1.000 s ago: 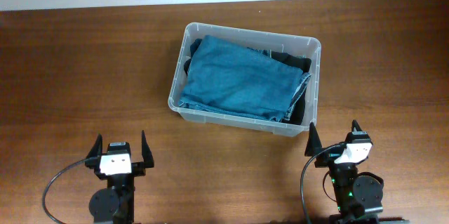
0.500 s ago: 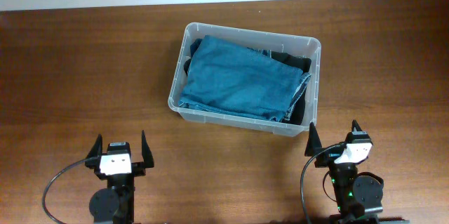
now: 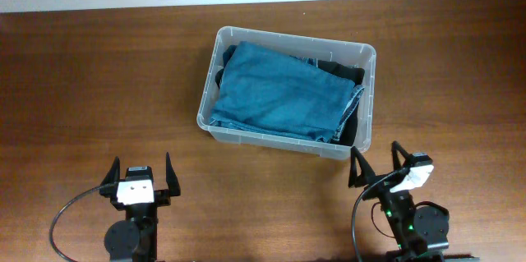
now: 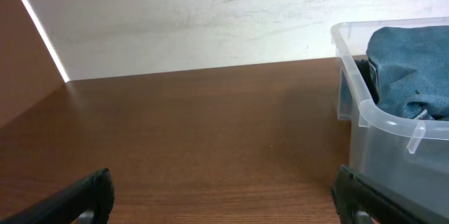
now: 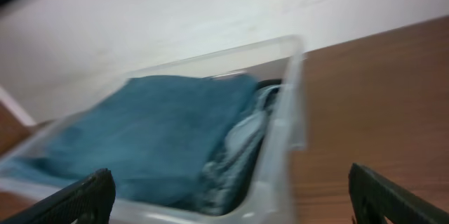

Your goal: Pack container

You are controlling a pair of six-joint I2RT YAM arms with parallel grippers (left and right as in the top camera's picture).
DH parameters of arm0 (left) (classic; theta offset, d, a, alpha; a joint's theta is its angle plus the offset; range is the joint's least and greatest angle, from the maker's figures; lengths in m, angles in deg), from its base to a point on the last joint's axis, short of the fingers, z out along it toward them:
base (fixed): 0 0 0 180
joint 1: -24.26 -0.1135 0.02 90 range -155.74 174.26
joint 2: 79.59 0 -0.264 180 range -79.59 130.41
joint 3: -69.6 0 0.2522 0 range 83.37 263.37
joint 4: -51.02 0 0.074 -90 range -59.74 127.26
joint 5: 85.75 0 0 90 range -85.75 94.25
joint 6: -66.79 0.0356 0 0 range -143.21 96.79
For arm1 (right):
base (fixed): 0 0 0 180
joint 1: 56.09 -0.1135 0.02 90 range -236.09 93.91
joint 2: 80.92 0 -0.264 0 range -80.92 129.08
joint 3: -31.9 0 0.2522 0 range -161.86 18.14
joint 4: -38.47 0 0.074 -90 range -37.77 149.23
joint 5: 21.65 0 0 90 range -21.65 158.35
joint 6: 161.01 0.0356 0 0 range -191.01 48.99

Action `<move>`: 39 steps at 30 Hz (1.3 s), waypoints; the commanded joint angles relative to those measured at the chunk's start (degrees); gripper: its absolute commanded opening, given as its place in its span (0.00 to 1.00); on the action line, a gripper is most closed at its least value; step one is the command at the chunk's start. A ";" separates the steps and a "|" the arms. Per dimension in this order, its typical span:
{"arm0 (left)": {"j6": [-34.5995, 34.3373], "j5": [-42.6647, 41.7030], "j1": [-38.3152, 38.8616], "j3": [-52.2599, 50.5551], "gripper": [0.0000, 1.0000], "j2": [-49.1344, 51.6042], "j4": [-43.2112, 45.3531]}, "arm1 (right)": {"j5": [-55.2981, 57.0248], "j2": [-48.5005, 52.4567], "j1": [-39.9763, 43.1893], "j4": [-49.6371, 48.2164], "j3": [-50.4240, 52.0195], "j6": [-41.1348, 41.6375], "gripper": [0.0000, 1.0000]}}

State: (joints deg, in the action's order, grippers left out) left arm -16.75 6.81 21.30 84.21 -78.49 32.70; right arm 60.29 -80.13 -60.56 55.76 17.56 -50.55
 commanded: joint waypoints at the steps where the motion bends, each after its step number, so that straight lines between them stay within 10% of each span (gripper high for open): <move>1: 0.94 -0.15 0.35 -0.33 0.99 -0.72 0.00 | -10.49 -0.44 0.37 1.90 -0.87 6.62 0.98; 22: 0.92 -0.17 0.35 -0.33 0.99 -0.72 0.00 | -6.08 -0.44 0.37 20.92 -14.27 14.10 0.99; 25: 0.92 -0.17 0.35 -0.33 0.99 -0.72 0.00 | -6.08 -0.44 0.37 21.14 -14.27 14.10 0.71; 28: 0.94 -0.17 0.35 -0.33 1.00 -0.72 0.00 | -6.05 -0.44 0.37 22.43 -14.23 14.12 0.04; 39: 0.94 -0.17 0.35 -0.33 0.99 -0.72 0.00 | -6.10 -0.42 0.37 32.68 -14.16 14.10 0.04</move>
State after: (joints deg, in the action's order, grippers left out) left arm -16.75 6.81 21.30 84.21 -78.53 32.70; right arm 53.49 -80.13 -60.56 87.48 4.29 -36.34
